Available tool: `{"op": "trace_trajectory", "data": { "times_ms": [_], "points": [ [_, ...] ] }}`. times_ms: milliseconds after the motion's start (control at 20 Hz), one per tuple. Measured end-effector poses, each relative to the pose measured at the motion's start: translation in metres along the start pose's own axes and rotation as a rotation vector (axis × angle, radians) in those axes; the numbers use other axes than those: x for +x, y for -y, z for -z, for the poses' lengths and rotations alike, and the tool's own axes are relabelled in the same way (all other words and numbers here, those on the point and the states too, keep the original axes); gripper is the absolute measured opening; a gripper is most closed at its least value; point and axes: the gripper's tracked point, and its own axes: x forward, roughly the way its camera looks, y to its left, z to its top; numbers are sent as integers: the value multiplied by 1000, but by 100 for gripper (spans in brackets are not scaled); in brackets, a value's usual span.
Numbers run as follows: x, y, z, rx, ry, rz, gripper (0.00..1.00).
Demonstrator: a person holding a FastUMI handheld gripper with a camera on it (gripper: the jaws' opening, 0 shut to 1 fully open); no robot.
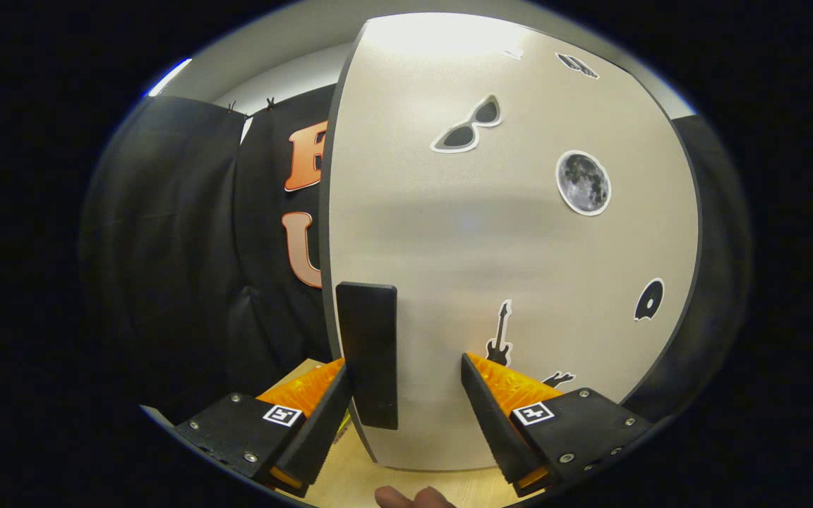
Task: Open the shoe cabinet door, grab the shoes and put them into the shoe cabinet, then close the shoe cabinet door.
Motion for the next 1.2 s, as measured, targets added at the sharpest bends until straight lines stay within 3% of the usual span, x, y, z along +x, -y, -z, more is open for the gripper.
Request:
{"op": "trace_trajectory", "data": {
  "times_ms": [850, 1050, 1200],
  "points": [
    [9, -1, -3, 31, -9, 14, 94],
    [-21, -27, -21, 90, 18, -47, 93],
    [-57, -31, -13, 56, 9, -34, 93]
  ]
}}
